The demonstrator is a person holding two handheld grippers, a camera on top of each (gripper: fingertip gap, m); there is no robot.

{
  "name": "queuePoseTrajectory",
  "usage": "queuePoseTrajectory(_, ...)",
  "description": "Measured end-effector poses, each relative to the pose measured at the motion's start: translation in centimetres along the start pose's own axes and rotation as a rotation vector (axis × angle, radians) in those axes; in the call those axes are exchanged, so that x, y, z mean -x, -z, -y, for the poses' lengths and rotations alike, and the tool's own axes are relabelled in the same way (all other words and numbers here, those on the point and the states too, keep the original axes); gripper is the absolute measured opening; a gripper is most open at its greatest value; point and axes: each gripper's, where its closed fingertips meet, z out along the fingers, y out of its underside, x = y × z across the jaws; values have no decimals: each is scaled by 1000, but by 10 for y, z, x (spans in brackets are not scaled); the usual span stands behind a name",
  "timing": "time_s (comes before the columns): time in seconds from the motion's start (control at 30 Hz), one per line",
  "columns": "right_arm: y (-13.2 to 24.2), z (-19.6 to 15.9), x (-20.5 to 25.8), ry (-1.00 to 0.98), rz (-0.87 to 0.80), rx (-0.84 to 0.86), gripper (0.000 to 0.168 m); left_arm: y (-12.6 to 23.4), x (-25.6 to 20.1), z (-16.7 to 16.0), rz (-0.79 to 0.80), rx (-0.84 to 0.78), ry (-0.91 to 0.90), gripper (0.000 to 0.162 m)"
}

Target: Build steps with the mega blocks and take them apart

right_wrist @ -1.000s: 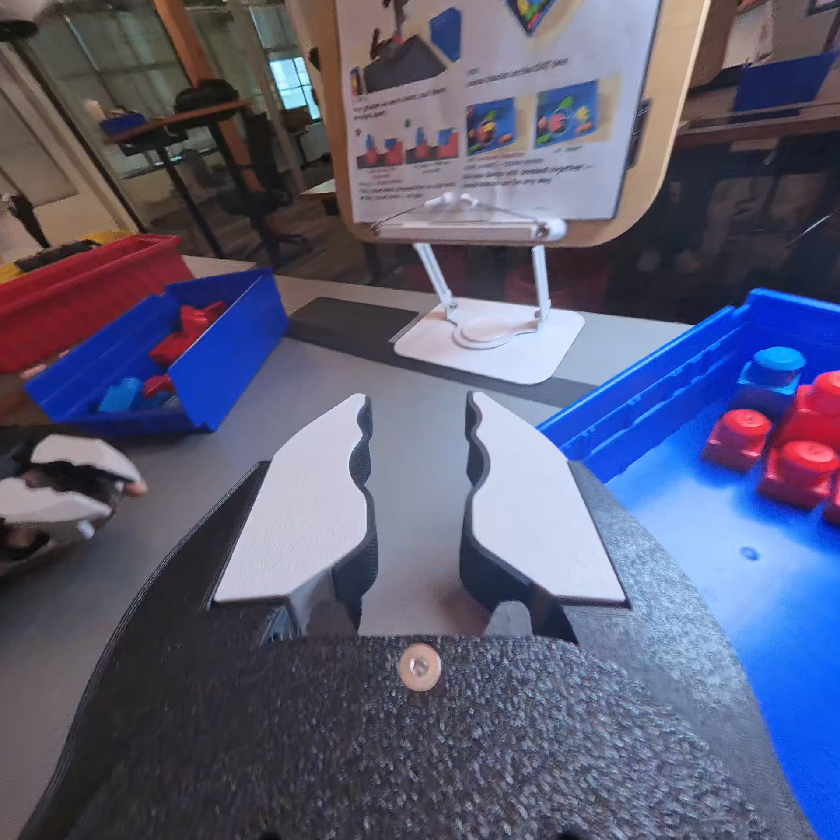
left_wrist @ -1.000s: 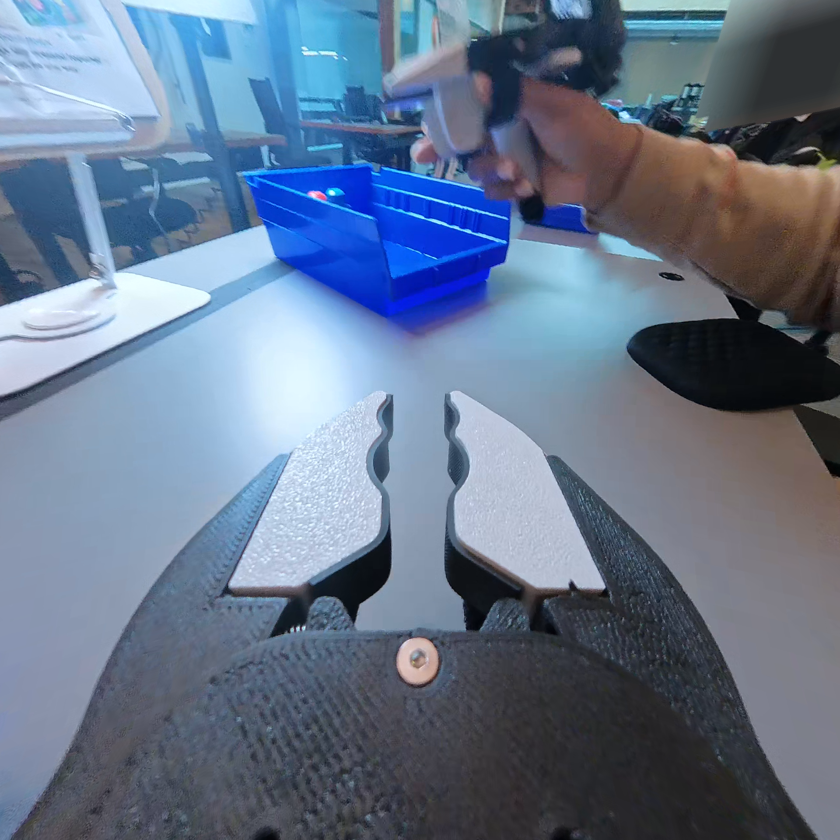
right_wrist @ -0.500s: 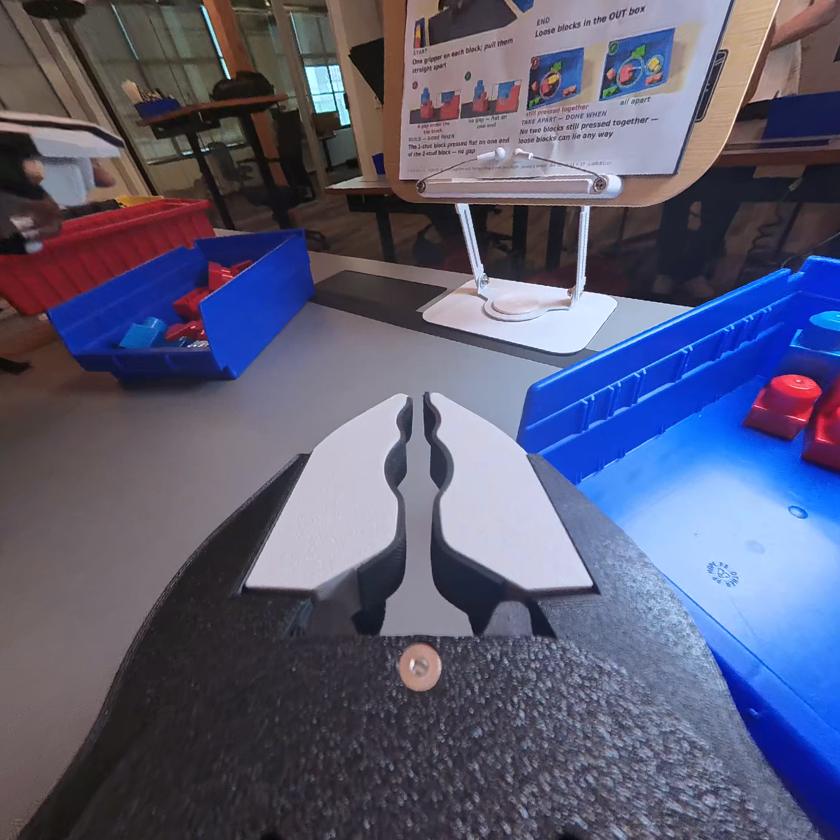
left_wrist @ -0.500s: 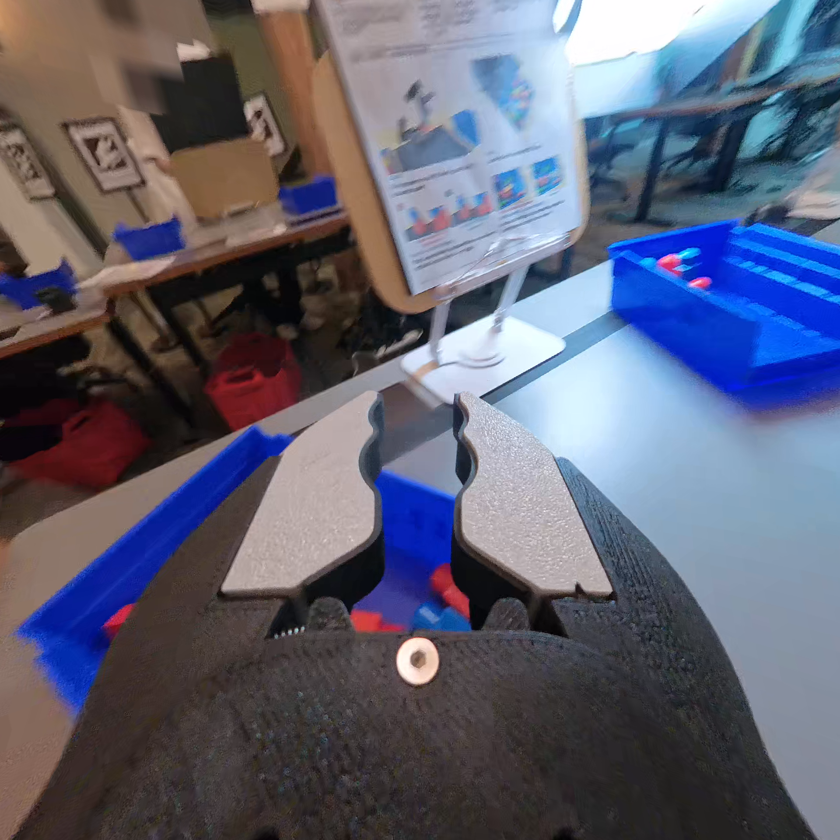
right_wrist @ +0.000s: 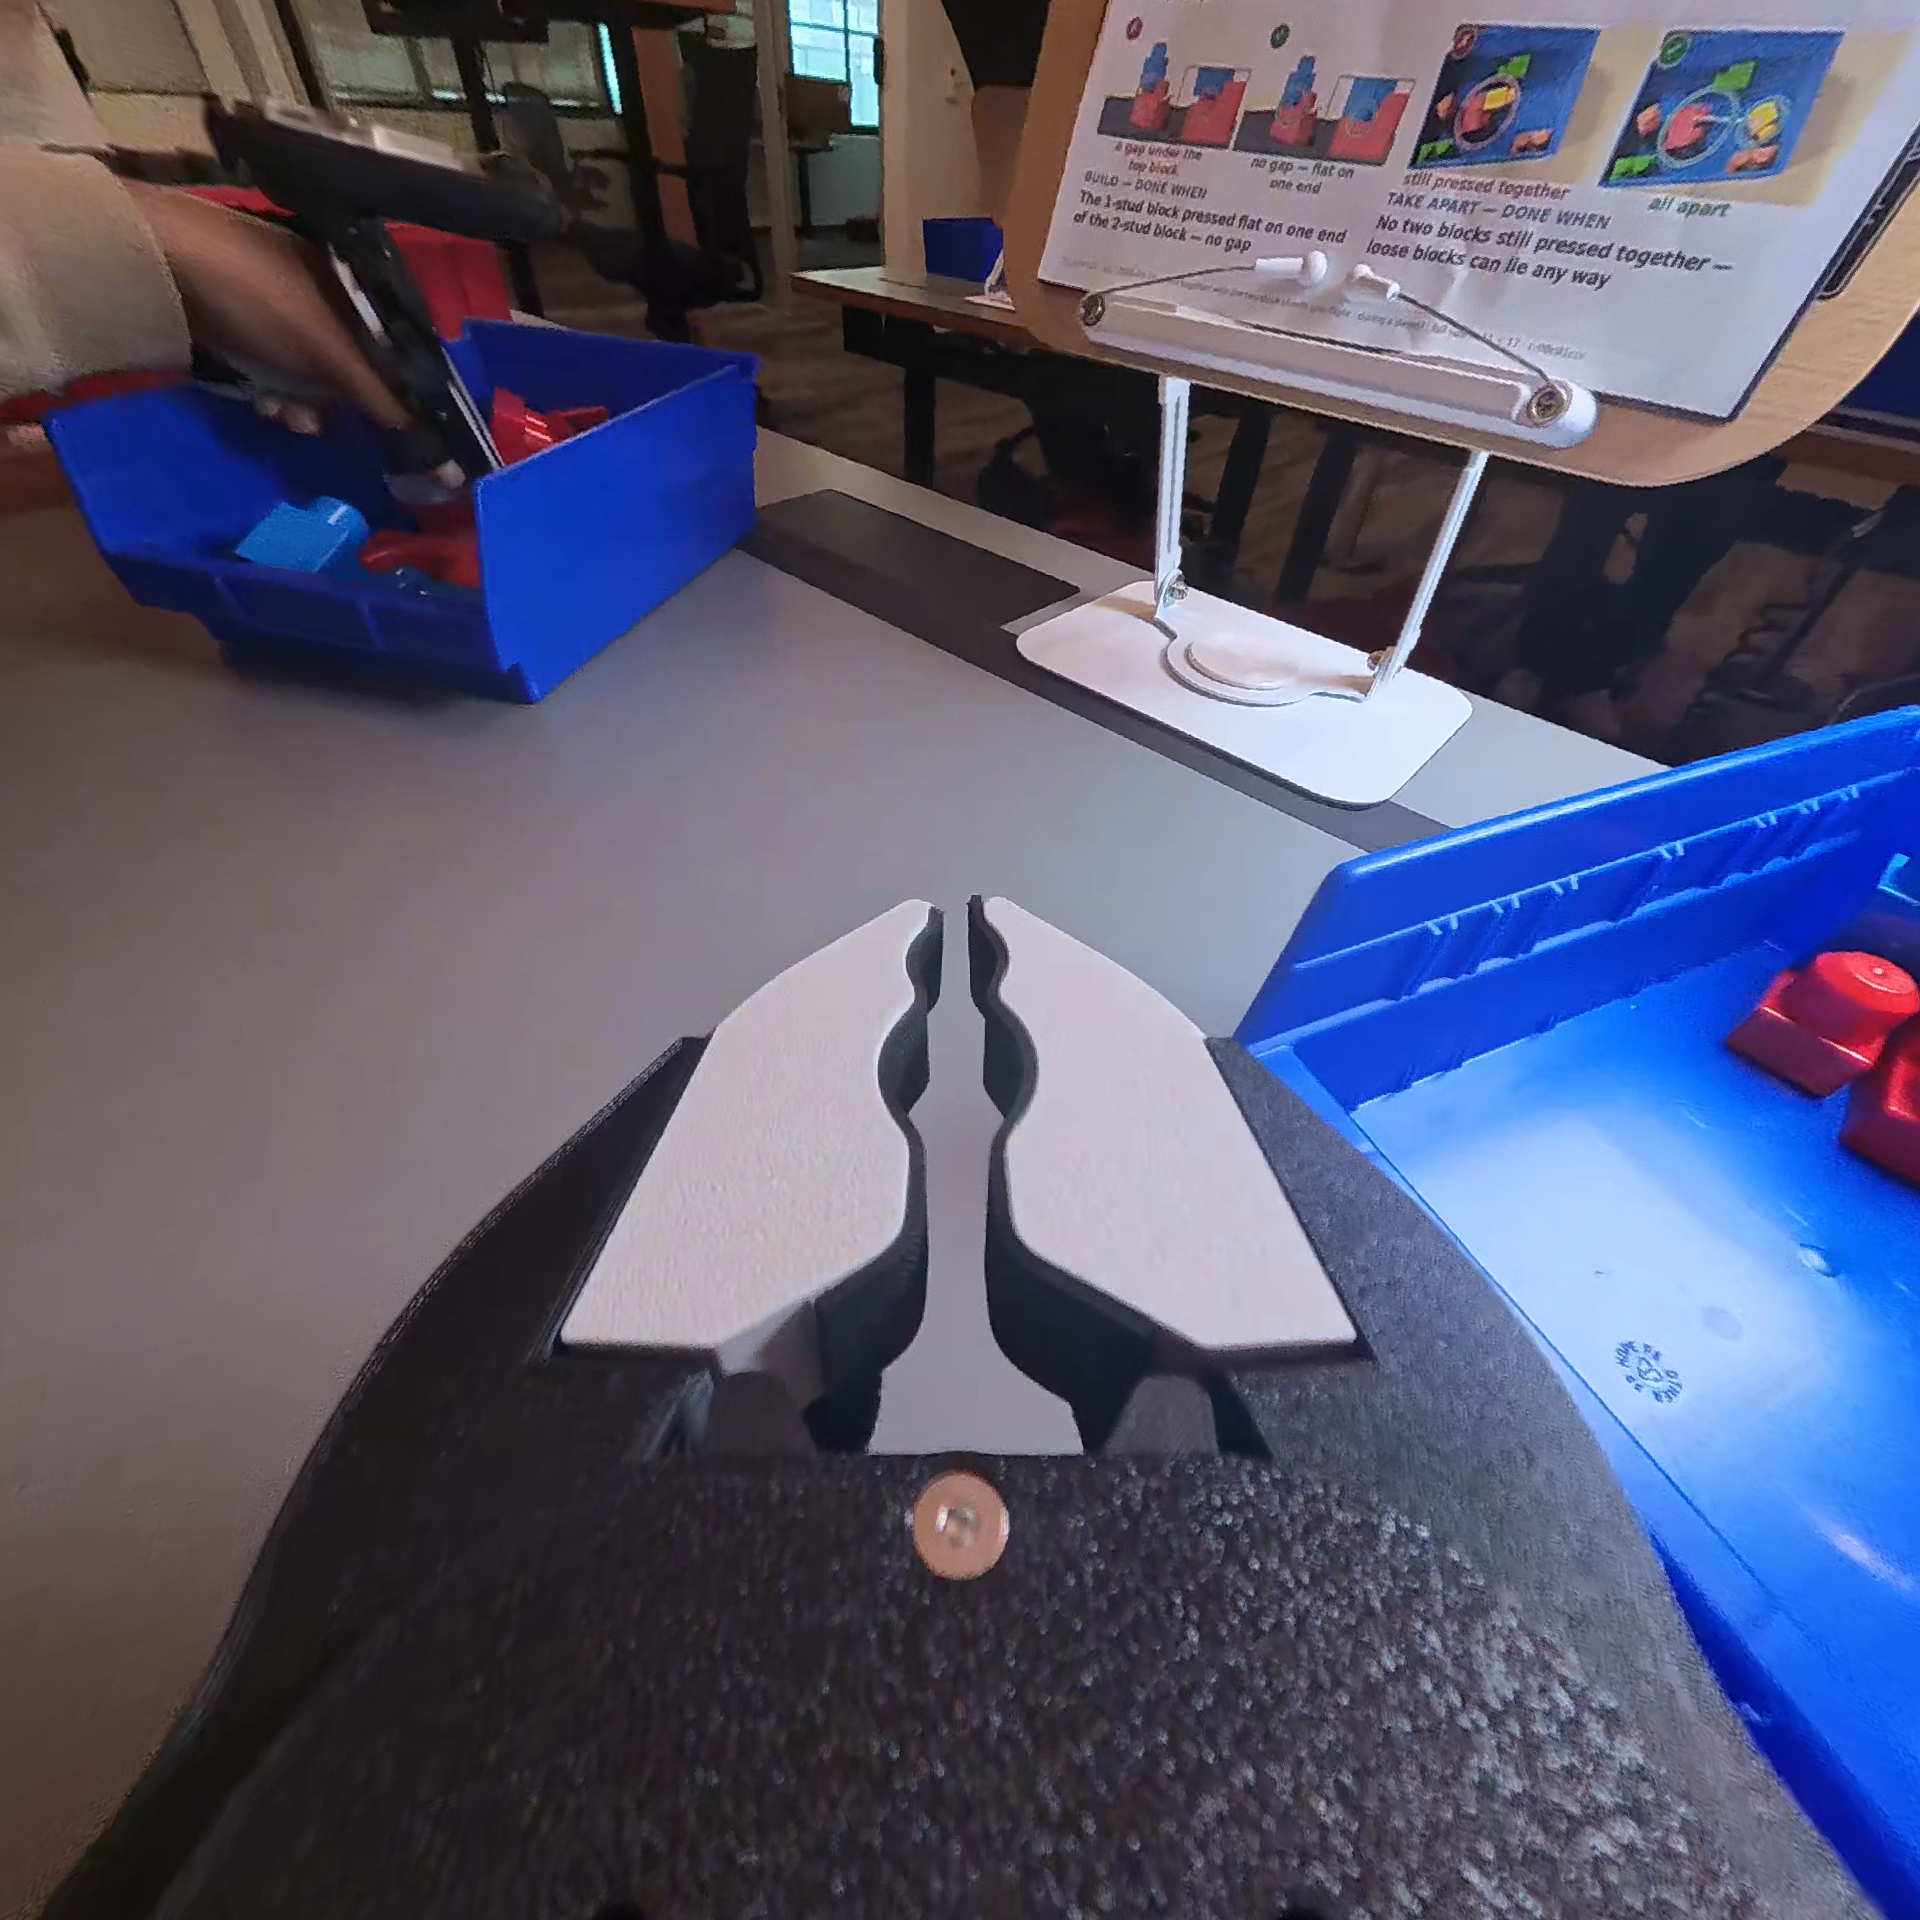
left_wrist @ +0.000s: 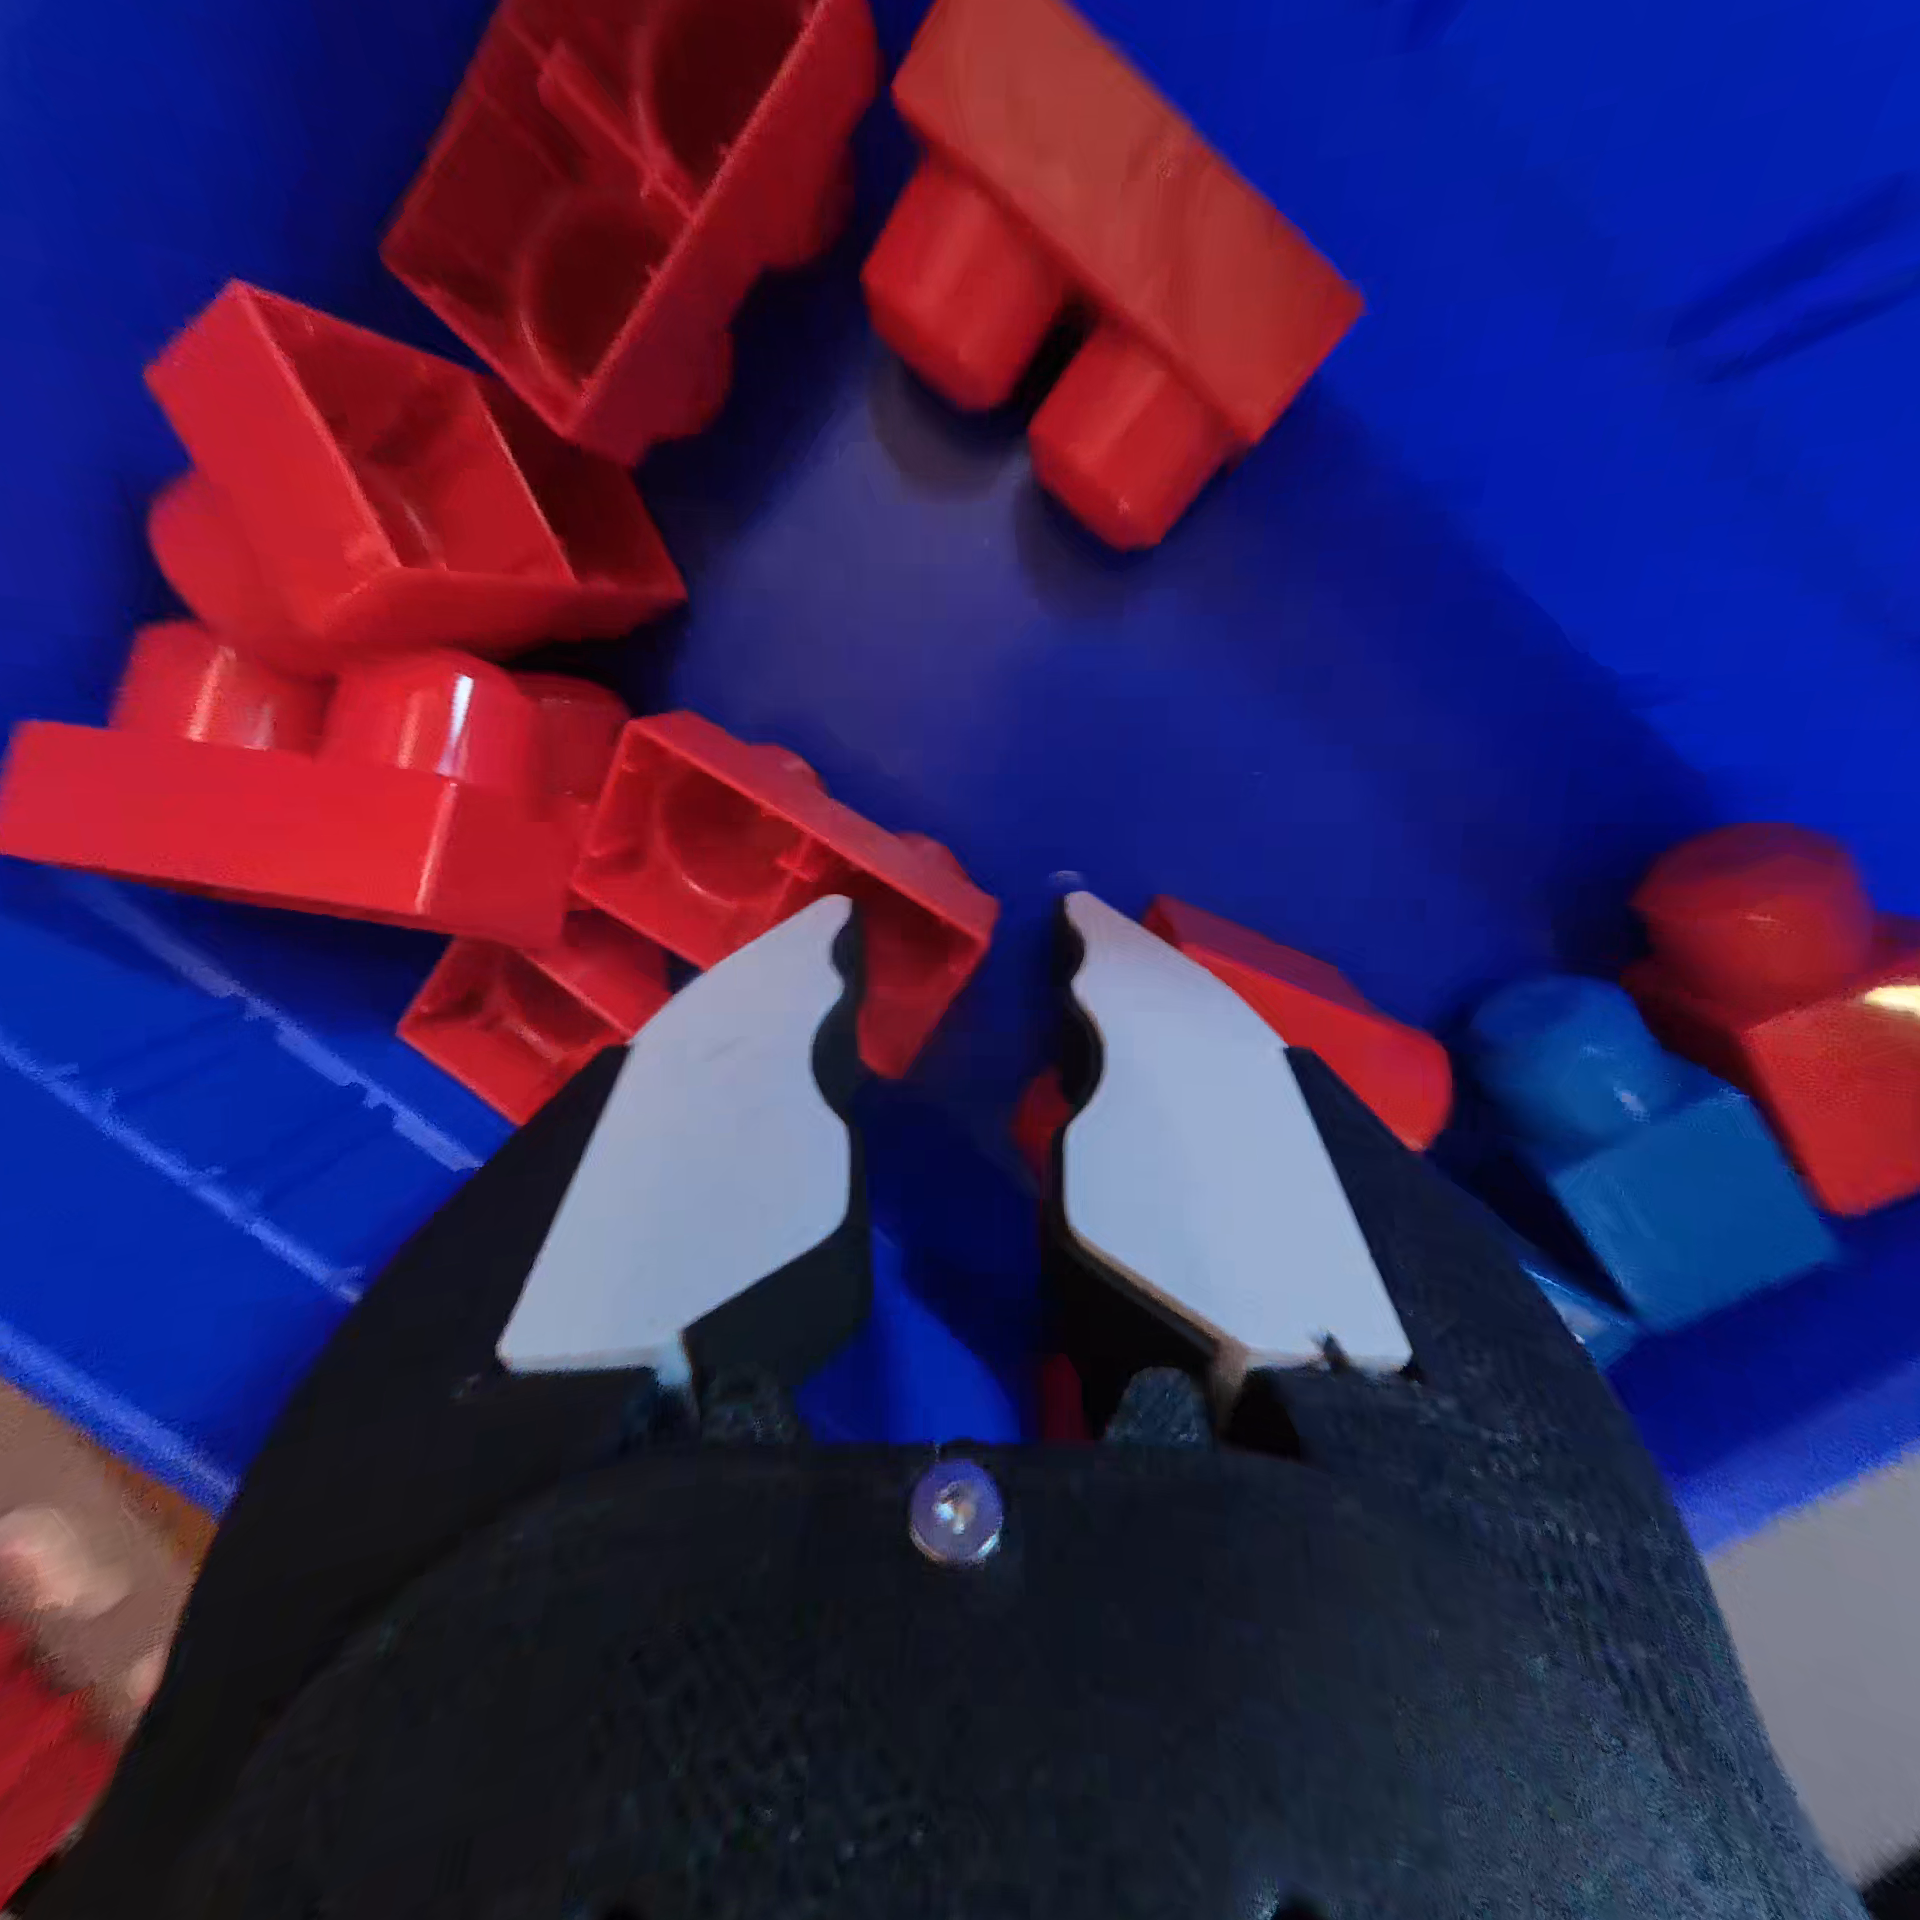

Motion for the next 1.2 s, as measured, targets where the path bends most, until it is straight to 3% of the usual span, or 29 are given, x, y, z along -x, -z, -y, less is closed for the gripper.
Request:
queuePoseTrajectory(0.07, -1, -1, 2, 20, 7, 2, 5, -6, 2, 1, 72, 23, -77, 12)
queuePoseTrajectory(0.17, 0, -2, 4, 31, 13, 3, 5, -1, 0, 7, 123, 14, -157, 11)
queuePoseTrajectory(0.27, 1, -2, 4, 31, 14, 0, 4, 30, -8, 24, 132, -99, -194, 10)
queuePoseTrajectory(0.37, 1, 0, 6, 21, 26, -17, 5, 84, -31, 46, 125, -322, -254, 10)
queuePoseTrajectory(0.47, 0, 6, 18, 6, 90, -57, 9, 149, -84, 64, 58, -639, -338, 10)
queuePoseTrajectory(0.63, 8, 25, 78, 1, 379, -188, 23, 211, -223, 48, -176, -1067, -521, 10)
queuePoseTrajectory(0.77, 12, 28, 116, -152, 584, -195, 44, 222, -338, 6, -475, -1290, -610, 10)
queuePoseTrajectory(0.9, 14, 28, 136, -321, 734, -195, 55, 218, -412, -32, -683, -1390, -716, 10)
queuePoseTrajectory(1.0, 19, 36, 144, -531, 866, -202, 53, 213, -440, -53, -806, -1383, -775, 10)
queuePoseTrajectory(1.03, 20, 37, 147, -572, 909, -192, 45, 211, -444, -56, -821, -1386, -782, 10)
queuePoseTrajectory(1.07, 24, 38, 153, -594, 964, -183, 33, 206, -449, -59, -819, -1378, -809, 10)
queuePoseTrajectory(1.2, 26, 35, 156, -572, 994, -138, 33, 200, -453, -66, -793, -1375, -881, 11)
